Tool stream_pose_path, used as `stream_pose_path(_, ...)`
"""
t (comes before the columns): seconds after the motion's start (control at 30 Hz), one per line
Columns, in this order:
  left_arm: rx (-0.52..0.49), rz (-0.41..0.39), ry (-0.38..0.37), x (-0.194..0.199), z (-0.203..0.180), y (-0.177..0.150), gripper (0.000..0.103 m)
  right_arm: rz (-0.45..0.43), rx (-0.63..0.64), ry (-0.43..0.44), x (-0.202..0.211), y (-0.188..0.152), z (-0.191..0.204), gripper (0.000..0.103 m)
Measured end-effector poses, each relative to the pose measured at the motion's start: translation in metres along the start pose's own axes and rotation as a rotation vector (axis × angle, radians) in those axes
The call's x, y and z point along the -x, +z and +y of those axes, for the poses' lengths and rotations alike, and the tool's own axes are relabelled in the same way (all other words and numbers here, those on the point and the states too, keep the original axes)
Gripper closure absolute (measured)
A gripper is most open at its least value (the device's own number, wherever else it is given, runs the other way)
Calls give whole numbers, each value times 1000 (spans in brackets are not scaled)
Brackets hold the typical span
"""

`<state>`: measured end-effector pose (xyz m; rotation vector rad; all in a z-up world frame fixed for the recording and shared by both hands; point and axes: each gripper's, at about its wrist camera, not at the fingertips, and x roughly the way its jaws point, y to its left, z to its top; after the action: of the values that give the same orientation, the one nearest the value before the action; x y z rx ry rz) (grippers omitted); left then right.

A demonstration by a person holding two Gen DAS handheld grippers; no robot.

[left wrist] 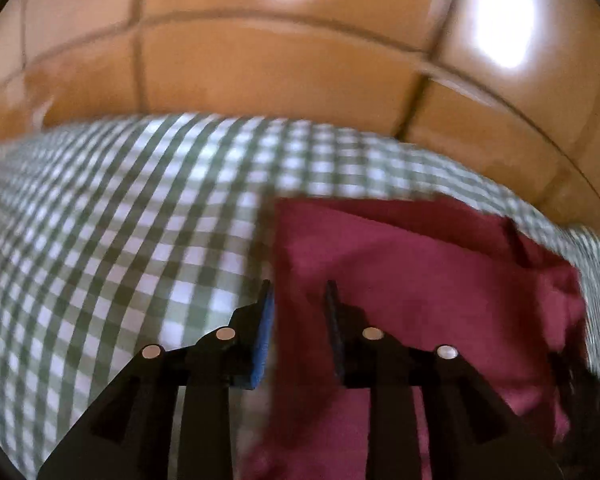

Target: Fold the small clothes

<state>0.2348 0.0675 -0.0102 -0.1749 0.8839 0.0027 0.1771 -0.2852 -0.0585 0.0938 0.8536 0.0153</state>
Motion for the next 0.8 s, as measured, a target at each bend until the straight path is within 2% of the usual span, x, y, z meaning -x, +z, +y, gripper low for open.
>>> stream_pose_path(0.03,-25,-15,-29,10,-7,-7,62,0,1,0,0,0,0,42)
stream_pose_path(0.13,-112,-11,-73,24,-28,-34,57,-1,-1,2,1,0,1,41)
stream_pose_path(0.17,-141,2,-63,22,-34,-42,53,-1,-4,9,1,0,0,38)
stream_pose_path(0.27,-184,97,-17,0,-40,-66,52,9,-27,83,2,1,-6,24)
stream_pose_path(0.3,-191,66,-18,2,-39,-69,52,17,-25,102,2,1,-6,22)
stream_pose_path(0.37,-179,74,-15,2,-38,-67,52,44,8,93,4,4,-2,21)
stream_pose_path(0.43,-179,75,-10,1,-39,-66,52,64,27,96,10,6,1,15)
stream_pose_path(0.57,-151,63,3,24,-39,-72,52,74,23,123,29,-3,-3,11)
stream_pose_path(0.6,-146,62,5,29,-36,-74,52,86,4,137,33,-6,-6,11)
stream_pose_path(0.67,-133,58,4,39,-32,-82,44,94,-39,174,43,-17,-13,9)
stream_pose_path(0.8,-128,67,21,56,-27,-105,44,138,-80,149,51,-50,-27,7)
